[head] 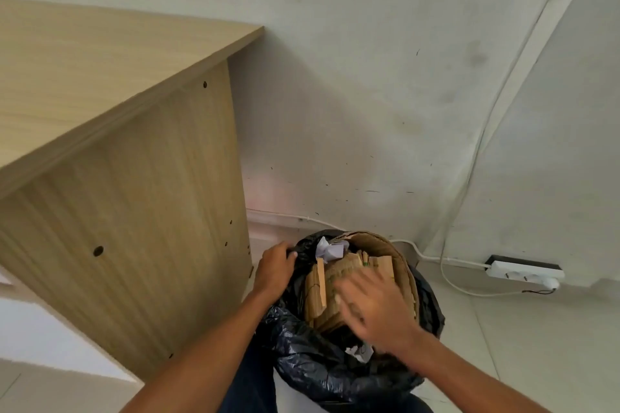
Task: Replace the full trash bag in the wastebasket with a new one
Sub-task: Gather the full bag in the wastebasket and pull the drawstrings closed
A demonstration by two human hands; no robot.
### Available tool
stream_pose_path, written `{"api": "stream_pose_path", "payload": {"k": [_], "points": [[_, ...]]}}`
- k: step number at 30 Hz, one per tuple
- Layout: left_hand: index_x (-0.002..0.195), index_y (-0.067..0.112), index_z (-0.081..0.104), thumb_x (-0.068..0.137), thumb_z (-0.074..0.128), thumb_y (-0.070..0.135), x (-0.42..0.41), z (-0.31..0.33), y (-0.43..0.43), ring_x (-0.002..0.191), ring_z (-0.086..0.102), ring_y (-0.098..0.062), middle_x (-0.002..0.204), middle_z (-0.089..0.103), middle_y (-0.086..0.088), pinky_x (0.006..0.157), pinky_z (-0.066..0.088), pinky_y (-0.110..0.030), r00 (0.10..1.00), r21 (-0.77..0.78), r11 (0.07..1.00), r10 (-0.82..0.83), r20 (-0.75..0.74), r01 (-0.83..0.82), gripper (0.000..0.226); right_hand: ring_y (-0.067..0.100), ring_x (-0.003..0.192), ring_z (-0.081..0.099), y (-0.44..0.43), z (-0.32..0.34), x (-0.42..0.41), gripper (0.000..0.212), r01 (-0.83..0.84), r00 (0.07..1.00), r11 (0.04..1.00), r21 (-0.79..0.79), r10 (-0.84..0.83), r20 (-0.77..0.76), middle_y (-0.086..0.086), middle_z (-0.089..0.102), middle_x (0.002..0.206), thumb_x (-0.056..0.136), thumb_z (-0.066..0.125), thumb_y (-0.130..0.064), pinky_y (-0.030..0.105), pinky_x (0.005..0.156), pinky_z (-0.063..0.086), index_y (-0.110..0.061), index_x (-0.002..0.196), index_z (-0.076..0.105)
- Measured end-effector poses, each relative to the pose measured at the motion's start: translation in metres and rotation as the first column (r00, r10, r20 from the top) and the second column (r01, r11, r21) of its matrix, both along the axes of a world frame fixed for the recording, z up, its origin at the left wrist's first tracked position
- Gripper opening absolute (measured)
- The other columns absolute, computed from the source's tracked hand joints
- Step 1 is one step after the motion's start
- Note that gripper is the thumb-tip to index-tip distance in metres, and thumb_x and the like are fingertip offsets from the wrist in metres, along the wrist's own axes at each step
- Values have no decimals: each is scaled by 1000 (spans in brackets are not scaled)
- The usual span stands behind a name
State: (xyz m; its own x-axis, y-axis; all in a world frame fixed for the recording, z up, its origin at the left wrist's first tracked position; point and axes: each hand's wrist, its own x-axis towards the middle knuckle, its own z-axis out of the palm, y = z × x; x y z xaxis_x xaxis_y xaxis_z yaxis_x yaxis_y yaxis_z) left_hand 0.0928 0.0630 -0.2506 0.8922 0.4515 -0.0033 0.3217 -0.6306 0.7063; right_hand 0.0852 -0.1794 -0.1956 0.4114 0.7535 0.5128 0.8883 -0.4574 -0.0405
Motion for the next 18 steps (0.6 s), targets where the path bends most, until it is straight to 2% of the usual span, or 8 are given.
{"api": "stream_pose_path", "payload": {"k": [2,4,6,8,10,13,15,18], "points": [[112,15,70,102,52,21,-1,5,1,95,67,-18,105,73,-1,84,55,-36,993,-1,1000,3,120,-3,21,25,119,56,20,14,36,35,243,969,970,22,-241,-55,3,59,127,98,45,-35,39,99,41,-19,125,59],[109,15,70,102,52,20,1,16,5,90,66,-14,101,73,0,81,55,-34,986,-27,998,-50,162,55,20,31,133,48,33,19,66,51,440,873,889,-128,-457,-168,9,52,143,101,30,-47,51,107,39,-19,136,53],[117,13,67,103,50,19,6,27,9,96,64,-14,110,70,-1,81,51,-29,987,-70,994,-72,142,83,23,29,116,60,39,15,78,70,447,809,848,-286,-519,-275,6,65,124,98,8,-62,46,97,47,-23,120,61],[128,11,61,104,46,25,15,26,16,110,60,-20,124,64,-7,85,43,-25,999,-113,992,-52,-8,51,31,24,96,66,39,4,73,72,387,852,868,-312,-466,-239,-2,70,101,97,3,-62,40,83,49,-26,101,66],[136,5,53,105,41,39,20,17,22,120,56,-28,135,58,-14,92,43,-28,966,-236,971,-26,-258,-37,48,20,93,66,37,-7,67,59,373,886,873,-313,-436,-157,-7,72,99,101,14,-53,38,78,48,-30,100,69],[141,-4,46,103,47,45,23,5,22,114,59,-32,134,57,-21,94,50,-34,918,-620,747,-34,-395,-239,62,16,100,65,33,-13,67,53,383,875,866,-321,-451,-175,-12,71,107,101,19,-47,37,80,45,-32,107,69],[126,-5,58,101,55,33,26,2,17,101,62,-32,117,64,-20,84,53,-34,940,-719,628,61,-336,-297,45,15,107,62,33,-12,70,59,360,878,865,-349,-441,-187,-13,69,114,98,11,-48,37,84,42,-33,114,67],[75,9,58,103,51,26,34,13,11,81,57,-26,83,61,-12,70,43,-29,957,-542,790,210,-199,-286,33,16,110,59,38,-7,69,71,330,891,862,-385,-419,-176,-11,67,119,92,0,-51,38,88,38,-32,117,64]]}}
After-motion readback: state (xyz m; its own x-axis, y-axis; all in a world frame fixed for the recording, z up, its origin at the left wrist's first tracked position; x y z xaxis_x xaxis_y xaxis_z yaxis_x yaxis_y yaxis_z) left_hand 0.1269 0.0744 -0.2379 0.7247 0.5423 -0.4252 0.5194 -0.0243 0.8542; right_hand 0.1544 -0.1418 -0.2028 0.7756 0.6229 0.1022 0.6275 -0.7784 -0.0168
